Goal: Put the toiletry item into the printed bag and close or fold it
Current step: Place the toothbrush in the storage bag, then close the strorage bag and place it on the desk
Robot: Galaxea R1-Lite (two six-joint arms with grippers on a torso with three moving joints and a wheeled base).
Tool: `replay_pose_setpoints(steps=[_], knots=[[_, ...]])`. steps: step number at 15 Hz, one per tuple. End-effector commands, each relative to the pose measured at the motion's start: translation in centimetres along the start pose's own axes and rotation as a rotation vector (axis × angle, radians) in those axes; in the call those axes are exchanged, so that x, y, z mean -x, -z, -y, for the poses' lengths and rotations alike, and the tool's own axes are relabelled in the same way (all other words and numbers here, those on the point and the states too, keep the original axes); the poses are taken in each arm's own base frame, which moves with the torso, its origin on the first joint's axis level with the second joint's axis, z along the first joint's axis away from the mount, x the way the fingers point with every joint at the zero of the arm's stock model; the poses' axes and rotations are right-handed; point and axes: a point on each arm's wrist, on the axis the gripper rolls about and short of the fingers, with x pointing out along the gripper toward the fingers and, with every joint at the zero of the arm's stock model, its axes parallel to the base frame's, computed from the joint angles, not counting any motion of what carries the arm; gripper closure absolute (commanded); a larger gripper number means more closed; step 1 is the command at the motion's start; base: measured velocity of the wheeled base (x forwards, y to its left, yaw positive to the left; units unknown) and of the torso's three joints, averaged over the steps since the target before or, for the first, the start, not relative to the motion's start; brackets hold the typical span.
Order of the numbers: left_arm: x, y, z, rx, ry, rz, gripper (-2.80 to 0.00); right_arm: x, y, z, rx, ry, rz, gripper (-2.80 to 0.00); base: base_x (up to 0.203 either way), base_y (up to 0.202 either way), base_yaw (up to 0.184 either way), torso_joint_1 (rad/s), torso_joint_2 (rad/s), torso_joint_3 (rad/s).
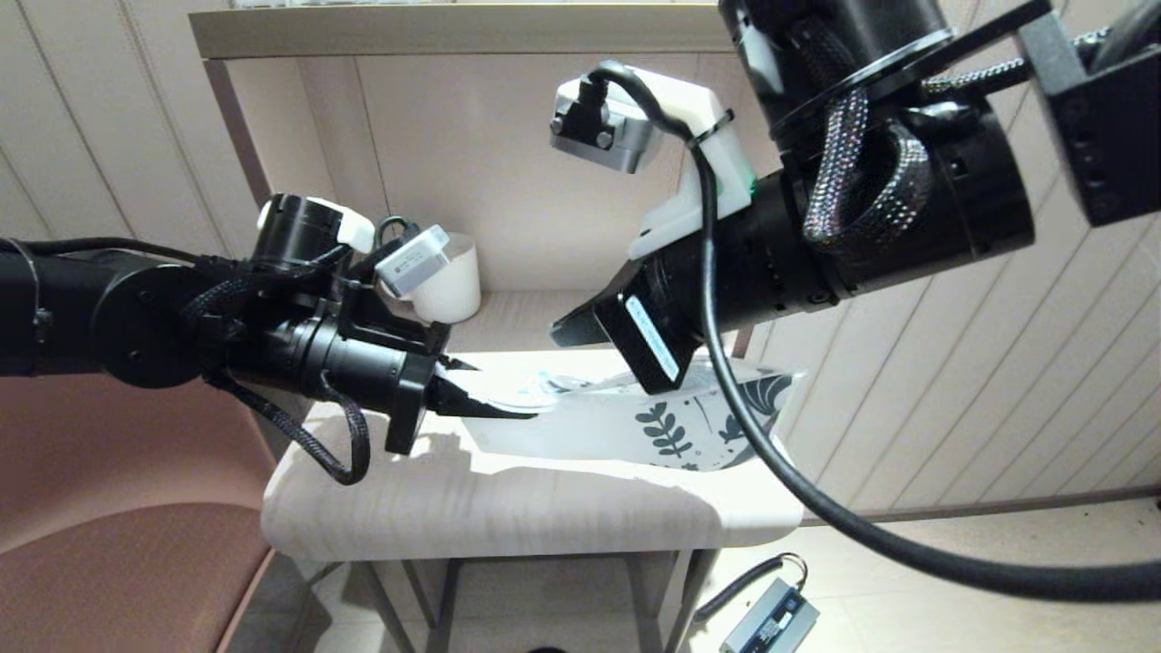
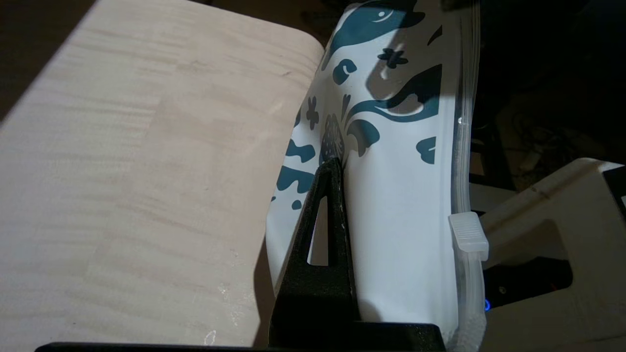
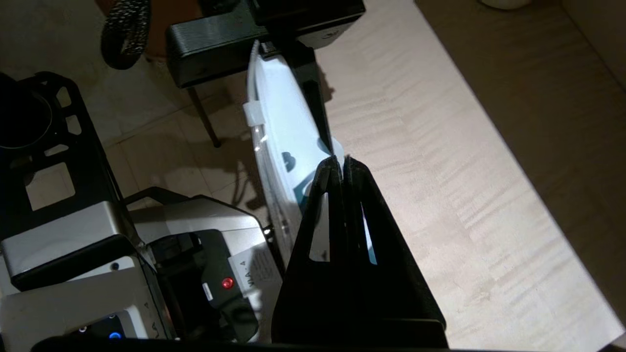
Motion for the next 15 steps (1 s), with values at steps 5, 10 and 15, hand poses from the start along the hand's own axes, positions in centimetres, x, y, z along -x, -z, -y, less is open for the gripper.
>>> replay_pose_setpoints(steps=[5, 10, 15], knots=[[-1.5, 1.4, -2.5, 0.046, 0.016, -0.020, 0.00, -2.8, 0.8, -0.6, 0.033, -0.069, -0.050, 0.00, 0.000, 0.000, 0.000, 0.000, 0.00, 0.000], [-1.4, 1.0, -2.4, 0.034, 0.013, -0.014, 0.00, -4.5, 0.9, -1.6, 0.048, -0.111, -0.058, 0.00, 0.000, 0.000, 0.000, 0.000, 0.00, 0.000], [-1.4, 1.1, -2.4, 0.036, 0.014, -0.015, 0.00, -4.1, 0.4, -1.3, 0.048, -0.081, -0.018, 0.00, 0.000, 0.000, 0.000, 0.000, 0.00, 0.000]])
